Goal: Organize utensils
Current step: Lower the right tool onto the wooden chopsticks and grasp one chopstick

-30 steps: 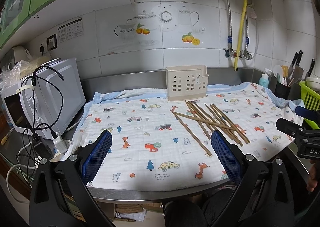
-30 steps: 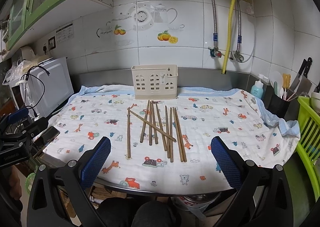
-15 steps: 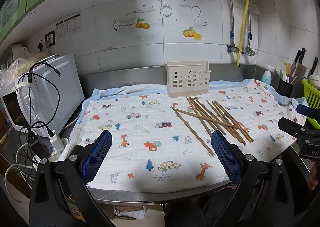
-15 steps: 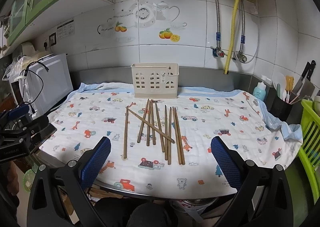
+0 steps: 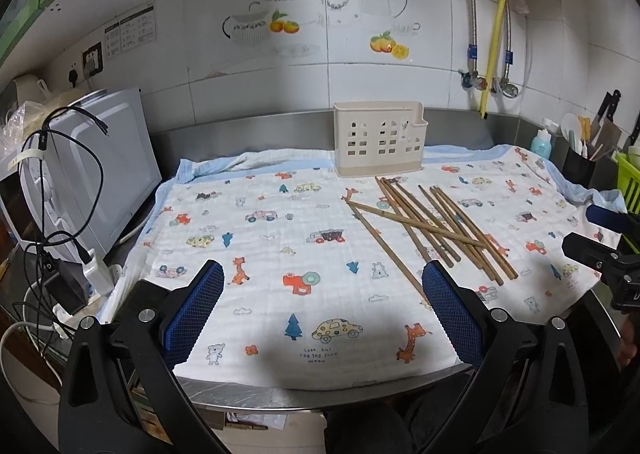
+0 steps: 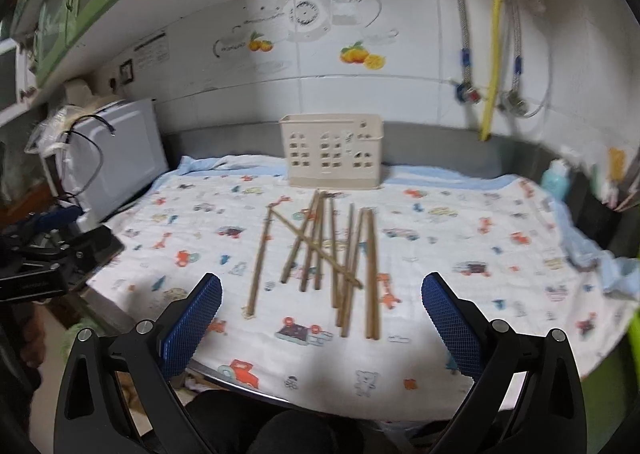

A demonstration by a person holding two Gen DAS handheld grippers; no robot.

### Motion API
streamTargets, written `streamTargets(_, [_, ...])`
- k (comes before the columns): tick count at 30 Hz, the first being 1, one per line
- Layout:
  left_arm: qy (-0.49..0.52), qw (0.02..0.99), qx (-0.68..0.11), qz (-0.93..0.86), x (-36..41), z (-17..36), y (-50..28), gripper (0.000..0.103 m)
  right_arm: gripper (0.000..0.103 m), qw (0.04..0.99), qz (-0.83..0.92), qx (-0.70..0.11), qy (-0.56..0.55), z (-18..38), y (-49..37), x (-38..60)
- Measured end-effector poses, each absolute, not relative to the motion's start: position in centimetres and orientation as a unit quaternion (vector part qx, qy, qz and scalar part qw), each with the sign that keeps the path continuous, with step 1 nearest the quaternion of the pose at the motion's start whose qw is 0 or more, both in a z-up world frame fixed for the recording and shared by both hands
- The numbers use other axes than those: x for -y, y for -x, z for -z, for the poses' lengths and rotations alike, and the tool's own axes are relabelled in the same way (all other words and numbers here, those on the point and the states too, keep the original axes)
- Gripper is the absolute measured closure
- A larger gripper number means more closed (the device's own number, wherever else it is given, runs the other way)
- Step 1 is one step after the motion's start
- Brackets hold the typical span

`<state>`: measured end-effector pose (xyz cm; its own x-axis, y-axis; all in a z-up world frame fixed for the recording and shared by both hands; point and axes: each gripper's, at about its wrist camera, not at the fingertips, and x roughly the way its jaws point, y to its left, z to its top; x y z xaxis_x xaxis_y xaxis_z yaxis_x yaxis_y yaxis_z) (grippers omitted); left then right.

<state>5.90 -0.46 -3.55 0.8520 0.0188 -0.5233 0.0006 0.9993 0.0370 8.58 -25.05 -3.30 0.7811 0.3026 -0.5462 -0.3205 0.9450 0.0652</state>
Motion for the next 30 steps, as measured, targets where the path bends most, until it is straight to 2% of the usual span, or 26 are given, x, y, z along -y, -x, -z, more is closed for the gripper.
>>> streamTargets(16, [0.001, 0.954, -0.299, -0.015, 0.1, 5.6, -9.3, 0.005, 0.009, 0.908, -0.27, -0.311, 0.074, 6.8, -15.2, 24.9])
streamTargets(19, [0.003, 0.951, -0.308, -0.018, 0.2, 6.2, -10.2, 0.005, 0.027, 0.896, -0.291, -0.325, 0.084, 7.5, -16.7, 24.5])
streamTargets(22, [0.002, 0.949, -0.315, -0.024, 0.2, 6.7, -10.8, 0.005, 0.029, 0.889, -0.3, -0.332, 0.095, 8.2, -17.9, 24.2])
streamTargets(24, [0.002, 0.948, -0.317, -0.025, 0.2, 6.9, -11.1, 0.005, 0.038, 0.883, -0.307, -0.34, 0.099, 8.7, -18.8, 24.1])
streamTargets(30, [0.004, 0.945, -0.326, -0.032, 0.1, 7.6, -12.2, 0.005, 0.054, 0.868, -0.321, -0.362, 0.112, 10.2, -20.8, 23.8])
